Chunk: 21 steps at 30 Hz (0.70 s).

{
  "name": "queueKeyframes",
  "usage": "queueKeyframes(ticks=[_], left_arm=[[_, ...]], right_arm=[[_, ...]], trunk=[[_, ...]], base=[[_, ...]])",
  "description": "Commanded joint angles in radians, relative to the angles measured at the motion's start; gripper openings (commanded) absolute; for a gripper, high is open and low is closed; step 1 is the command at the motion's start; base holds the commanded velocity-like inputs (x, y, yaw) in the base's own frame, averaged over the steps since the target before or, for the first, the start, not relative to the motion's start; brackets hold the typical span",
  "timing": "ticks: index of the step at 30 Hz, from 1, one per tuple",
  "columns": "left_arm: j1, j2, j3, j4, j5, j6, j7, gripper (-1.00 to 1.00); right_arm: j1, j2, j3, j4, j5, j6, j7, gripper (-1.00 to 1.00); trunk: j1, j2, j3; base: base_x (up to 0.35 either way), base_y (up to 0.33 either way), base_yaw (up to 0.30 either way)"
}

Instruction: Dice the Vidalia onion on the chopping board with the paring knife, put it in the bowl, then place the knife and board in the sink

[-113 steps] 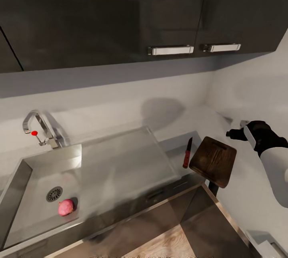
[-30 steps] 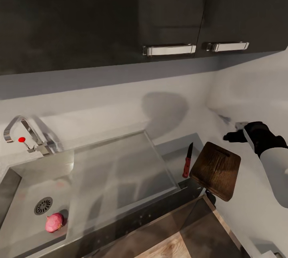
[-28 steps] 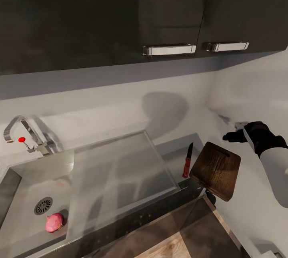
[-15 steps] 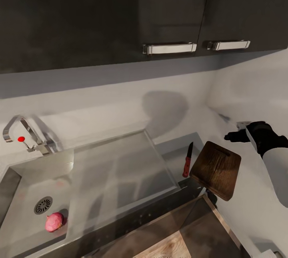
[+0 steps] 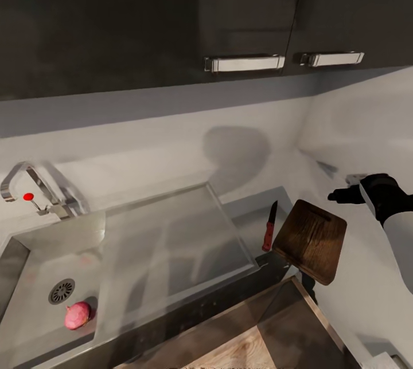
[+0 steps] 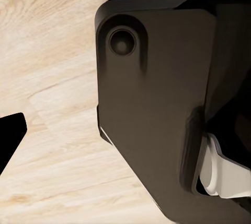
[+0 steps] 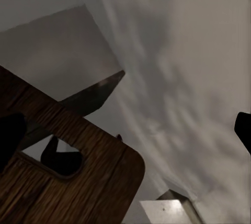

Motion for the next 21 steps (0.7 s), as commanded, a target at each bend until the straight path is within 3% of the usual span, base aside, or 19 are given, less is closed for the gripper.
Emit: queueKeyframes(ticks=[1,21], left_arm=[[-0.002,-0.001,-0.009,0.003,0.01,-0.001,0.002,1.0],[-0.002,0.001,-0.009,0.003,0.01,-0.002,0.002,1.0]], right_arm=[[-0.001,-0.001,-0.006,-0.001,0.011,0.004,0.008,1.0],[-0.001,-0.001,-0.005,0.0,0.011,0.004,0.008,1.0]], trunk=[[0.001,-0.002,-0.003],[0.001,-0.002,-0.032]], base=[[0.0,0.0,0.0],[0.0,0.0,0.0]])
